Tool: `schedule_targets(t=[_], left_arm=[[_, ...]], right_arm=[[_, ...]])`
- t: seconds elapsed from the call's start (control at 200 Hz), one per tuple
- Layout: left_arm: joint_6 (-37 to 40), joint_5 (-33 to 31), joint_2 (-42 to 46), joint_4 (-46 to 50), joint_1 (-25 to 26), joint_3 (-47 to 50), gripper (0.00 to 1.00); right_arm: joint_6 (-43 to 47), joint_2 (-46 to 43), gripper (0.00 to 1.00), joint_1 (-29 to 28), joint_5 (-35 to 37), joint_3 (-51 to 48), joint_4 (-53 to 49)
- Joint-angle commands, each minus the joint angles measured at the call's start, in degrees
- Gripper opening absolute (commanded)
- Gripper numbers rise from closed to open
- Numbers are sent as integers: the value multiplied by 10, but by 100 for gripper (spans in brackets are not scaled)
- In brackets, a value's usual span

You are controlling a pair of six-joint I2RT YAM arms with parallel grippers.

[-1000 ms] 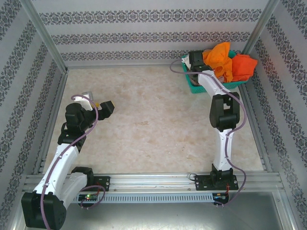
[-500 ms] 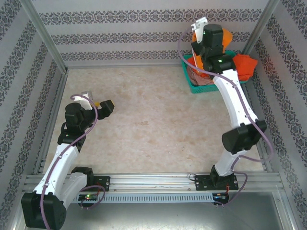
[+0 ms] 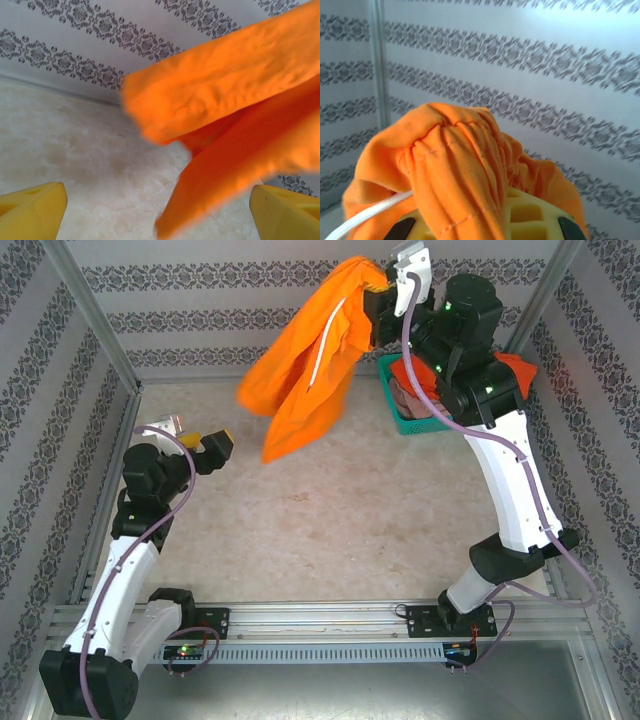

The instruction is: Fold and stack the shorts

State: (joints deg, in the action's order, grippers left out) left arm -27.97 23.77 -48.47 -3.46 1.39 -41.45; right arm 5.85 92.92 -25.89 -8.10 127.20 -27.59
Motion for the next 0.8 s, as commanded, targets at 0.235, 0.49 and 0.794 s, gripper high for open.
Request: schedule_targets(t=[0.235,0.49,0.794], left_arm=[[-14,-45,38,73,1,-20,94],[-119,-198,70,238,1,13,92],[-189,-239,25,289,-2,62,86]], right_arm=[[15,-104,14,26,-35,-410,44],[56,-217,76,38,25,-619,-2],[9,-206,84,36,0,-649,29]])
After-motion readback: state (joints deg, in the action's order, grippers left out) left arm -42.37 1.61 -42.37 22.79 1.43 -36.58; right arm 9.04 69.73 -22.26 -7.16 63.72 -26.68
